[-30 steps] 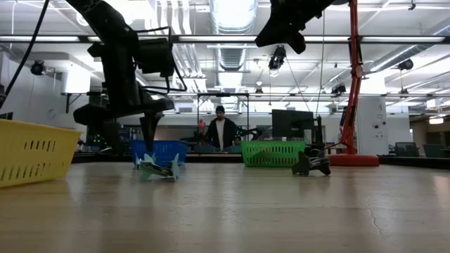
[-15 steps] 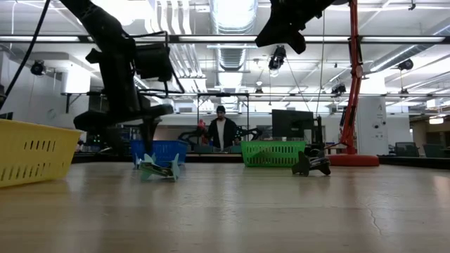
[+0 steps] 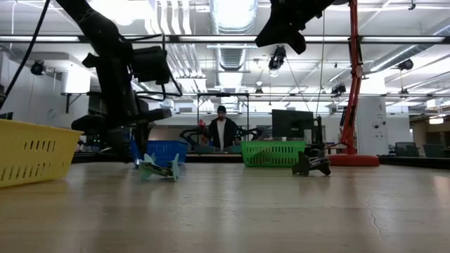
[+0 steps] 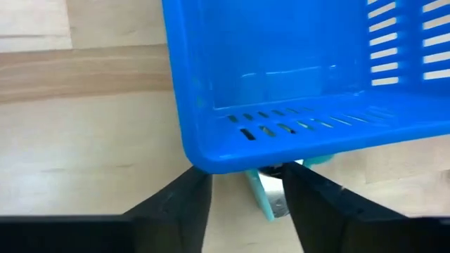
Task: Pick and place Stapler, Stapler remover, tape
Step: Put the top sky blue staple remover into the blue basket
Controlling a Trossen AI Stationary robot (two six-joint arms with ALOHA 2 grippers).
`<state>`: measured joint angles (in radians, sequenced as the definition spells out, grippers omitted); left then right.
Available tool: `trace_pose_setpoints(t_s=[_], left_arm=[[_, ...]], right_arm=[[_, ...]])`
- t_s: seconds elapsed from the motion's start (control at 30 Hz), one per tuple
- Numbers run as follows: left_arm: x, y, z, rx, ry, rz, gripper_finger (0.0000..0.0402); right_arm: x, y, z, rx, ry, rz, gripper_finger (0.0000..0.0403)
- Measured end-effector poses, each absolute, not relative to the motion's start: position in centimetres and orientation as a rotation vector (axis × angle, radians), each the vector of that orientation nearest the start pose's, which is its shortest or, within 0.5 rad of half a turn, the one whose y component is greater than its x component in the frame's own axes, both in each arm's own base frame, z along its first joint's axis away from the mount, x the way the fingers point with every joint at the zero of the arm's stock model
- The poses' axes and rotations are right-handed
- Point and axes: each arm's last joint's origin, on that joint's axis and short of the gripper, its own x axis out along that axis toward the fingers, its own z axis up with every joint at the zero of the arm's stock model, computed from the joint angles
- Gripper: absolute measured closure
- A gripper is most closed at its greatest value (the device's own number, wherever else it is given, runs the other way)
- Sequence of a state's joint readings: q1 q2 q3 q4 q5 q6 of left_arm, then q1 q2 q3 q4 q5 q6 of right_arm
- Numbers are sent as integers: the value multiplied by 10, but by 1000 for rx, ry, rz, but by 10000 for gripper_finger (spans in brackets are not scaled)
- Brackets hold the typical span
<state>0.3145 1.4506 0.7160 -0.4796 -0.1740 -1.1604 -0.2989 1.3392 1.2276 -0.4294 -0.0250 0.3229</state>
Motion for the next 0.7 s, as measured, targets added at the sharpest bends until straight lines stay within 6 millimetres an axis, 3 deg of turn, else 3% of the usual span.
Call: trace_pose_setpoints(t_s=[0.7], left_arm=[[232,81,157,-979,877,1010,387]], right_arm=[[279,-85,339,416,499,-358,360]])
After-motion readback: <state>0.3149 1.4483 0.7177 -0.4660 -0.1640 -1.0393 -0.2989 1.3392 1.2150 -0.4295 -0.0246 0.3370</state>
